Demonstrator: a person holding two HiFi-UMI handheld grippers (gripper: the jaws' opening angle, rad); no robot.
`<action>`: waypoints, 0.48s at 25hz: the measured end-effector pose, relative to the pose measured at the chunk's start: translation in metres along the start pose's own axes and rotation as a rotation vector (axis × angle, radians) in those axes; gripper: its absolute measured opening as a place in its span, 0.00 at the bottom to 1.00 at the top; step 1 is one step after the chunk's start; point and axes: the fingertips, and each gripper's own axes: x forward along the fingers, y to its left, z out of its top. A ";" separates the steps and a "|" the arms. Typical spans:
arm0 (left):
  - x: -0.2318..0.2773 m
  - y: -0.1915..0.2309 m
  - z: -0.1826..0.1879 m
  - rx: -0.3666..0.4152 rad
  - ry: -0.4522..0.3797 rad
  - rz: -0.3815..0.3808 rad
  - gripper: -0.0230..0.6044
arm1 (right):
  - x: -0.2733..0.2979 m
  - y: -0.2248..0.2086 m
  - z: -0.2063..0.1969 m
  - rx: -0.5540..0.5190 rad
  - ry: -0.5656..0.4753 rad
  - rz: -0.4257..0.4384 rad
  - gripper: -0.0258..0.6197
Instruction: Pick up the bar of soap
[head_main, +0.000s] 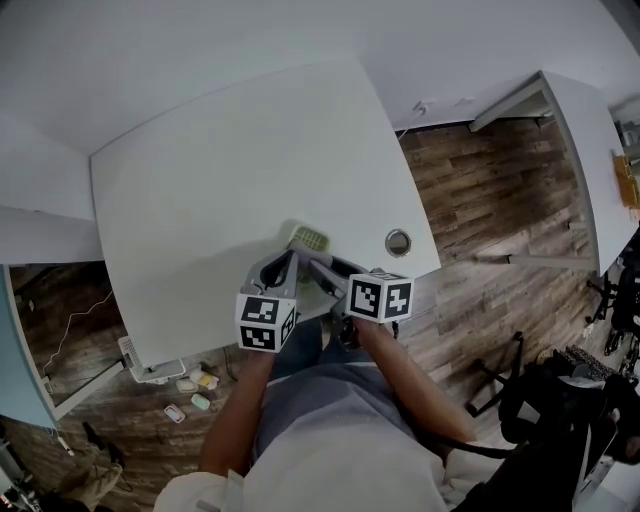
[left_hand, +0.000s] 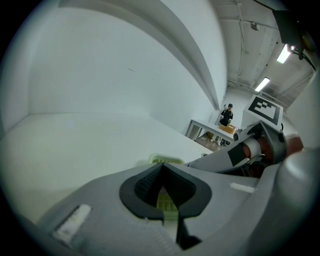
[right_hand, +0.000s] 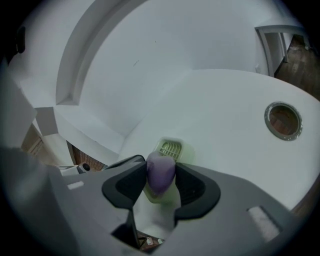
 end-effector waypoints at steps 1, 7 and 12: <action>0.000 0.000 0.000 0.002 0.002 0.000 0.03 | 0.000 0.001 0.000 0.000 -0.006 0.004 0.32; -0.002 0.000 -0.002 -0.001 0.004 -0.002 0.03 | -0.002 0.004 -0.003 -0.009 -0.018 0.025 0.29; -0.004 0.002 -0.002 -0.018 0.009 -0.003 0.03 | -0.005 0.006 0.000 0.028 -0.029 0.057 0.27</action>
